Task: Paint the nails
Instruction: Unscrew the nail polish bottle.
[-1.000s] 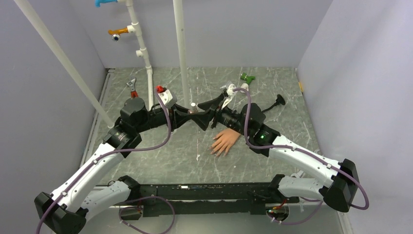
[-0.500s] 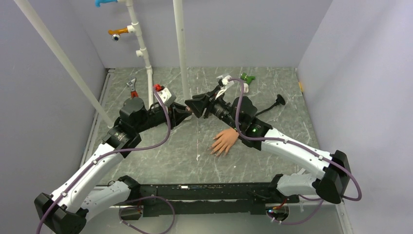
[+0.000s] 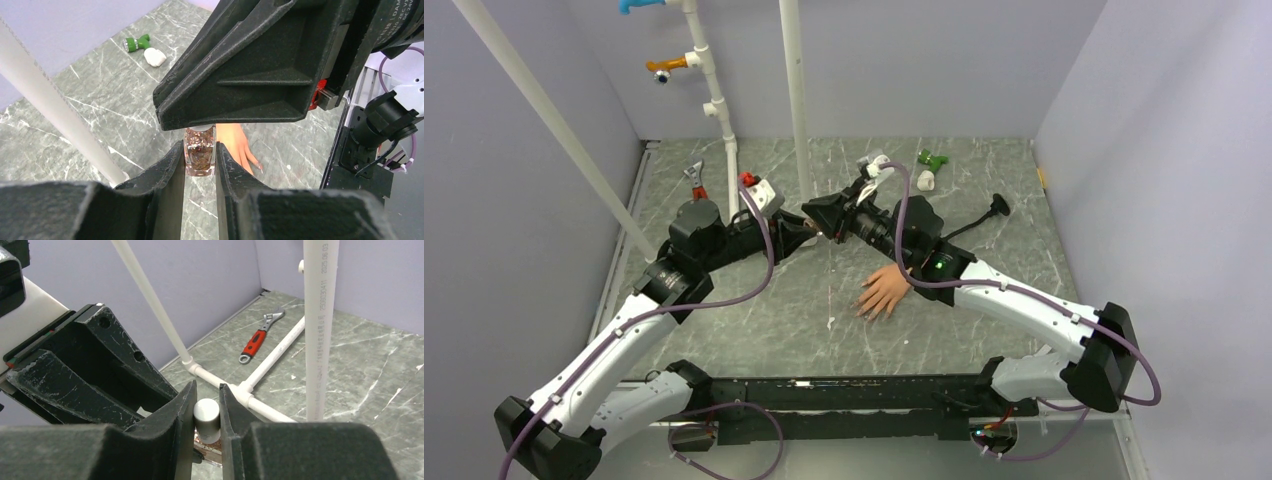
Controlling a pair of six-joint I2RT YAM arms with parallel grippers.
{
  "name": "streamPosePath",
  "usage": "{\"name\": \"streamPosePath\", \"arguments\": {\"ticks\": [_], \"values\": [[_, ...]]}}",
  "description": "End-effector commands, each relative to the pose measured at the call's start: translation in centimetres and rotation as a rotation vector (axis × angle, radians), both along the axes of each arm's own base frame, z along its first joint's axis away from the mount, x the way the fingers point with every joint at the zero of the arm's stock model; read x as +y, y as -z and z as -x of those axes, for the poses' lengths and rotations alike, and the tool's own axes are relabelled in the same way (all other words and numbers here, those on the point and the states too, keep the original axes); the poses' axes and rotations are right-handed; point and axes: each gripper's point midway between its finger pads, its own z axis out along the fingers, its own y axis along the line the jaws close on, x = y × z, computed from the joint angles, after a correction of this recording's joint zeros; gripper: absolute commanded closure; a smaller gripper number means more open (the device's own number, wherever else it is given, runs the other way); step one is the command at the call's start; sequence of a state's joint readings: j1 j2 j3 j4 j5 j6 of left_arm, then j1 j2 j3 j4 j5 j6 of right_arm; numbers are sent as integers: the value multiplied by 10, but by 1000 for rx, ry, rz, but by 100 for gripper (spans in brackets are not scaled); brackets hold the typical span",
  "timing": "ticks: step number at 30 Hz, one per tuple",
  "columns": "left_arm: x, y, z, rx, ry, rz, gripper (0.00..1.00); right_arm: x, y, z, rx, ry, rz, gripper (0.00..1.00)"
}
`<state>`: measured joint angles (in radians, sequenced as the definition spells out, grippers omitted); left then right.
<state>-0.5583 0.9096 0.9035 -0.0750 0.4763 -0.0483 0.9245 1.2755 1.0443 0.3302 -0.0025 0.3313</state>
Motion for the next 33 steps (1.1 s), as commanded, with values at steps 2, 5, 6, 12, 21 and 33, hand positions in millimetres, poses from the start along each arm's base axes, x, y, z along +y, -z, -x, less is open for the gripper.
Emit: {"name": "streamPosePath", "arguments": {"ticks": [2,5,6,12,21,33], "values": [[-6,-21,10,-55,67,44,100,-2,-14,9,-107,-37,23,100],[-8,-20,12,-48,88,40,100,-2,-15,20,-164,-93,35,100],[-9,-20,13,-49,98,41,100,-2,-14,25,-180,-118,37,100],[-15,-20,27,-58,194,40,100,-1,-13,48,-246,-233,42,100],[-23,-21,52,-70,356,35,100,-11,-10,82,-296,-428,8,100],[-26,-22,59,-60,408,47,100,-20,-11,90,-283,-510,-16,90]]}}
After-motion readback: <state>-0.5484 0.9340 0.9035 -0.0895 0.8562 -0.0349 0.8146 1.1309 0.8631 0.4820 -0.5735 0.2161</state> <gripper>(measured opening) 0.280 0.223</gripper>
